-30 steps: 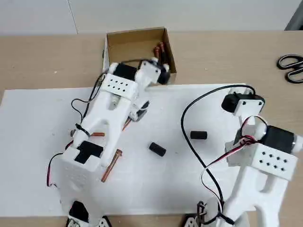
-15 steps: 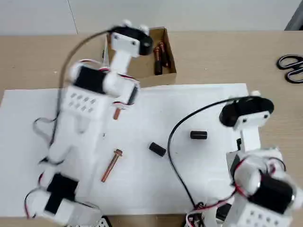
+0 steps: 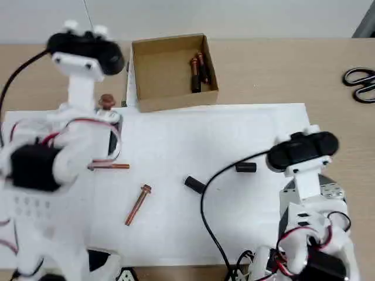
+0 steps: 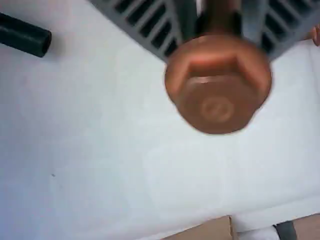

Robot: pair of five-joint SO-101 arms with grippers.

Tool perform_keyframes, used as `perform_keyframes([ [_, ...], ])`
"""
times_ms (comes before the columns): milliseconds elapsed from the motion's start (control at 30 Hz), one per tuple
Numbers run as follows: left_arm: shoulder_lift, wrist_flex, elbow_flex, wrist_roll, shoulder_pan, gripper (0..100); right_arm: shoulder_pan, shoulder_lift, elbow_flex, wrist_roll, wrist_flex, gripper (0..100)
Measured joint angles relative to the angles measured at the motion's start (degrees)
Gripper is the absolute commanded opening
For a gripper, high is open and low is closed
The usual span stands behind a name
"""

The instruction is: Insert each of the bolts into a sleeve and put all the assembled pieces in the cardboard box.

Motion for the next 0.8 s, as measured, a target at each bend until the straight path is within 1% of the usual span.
perform_keyframes([
  [133,-10.2,-6.2,9.8,0.0,-0.2,1,-4.8,-9.2,9.2,-5.6,-4.4,0.2],
  [267,-23.6,-17.3,23.3,0.0,-1.4,1,-12.5,-20.3,17.2,-10.1,-6.4,0.2],
  [300,-27.1,-20.5,27.4,0.1,-1.9,1,-14.2,-21.0,18.6,-11.0,-7.1,0.2],
  [333,-30.6,-23.8,31.6,0.9,-2.4,1,-15.4,-20.8,19.9,-12.0,-7.7,0.2],
  [433,-41.1,-33.5,44.4,6.3,-3.4,1,-18.1,-20.7,21.6,-16.9,-10.7,0.2],
  [500,-47.7,-38.2,52.2,9.7,-3.4,1,-19.0,-20.6,23.3,-19.4,-13.5,0.2],
  [633,-57.8,-40.8,63.2,15.1,-0.8,1,-22.9,-20.7,25.8,-20.5,-15.2,0.2],
  [733,-62.2,-41.2,67.9,19.8,2.7,1,-27.5,-20.6,27.9,-21.2,-15.4,0.2],
  [800,-63.5,-41.2,69.7,22.2,4.7,1,-31.0,-20.6,29.6,-22.9,-15.6,0.2],
])
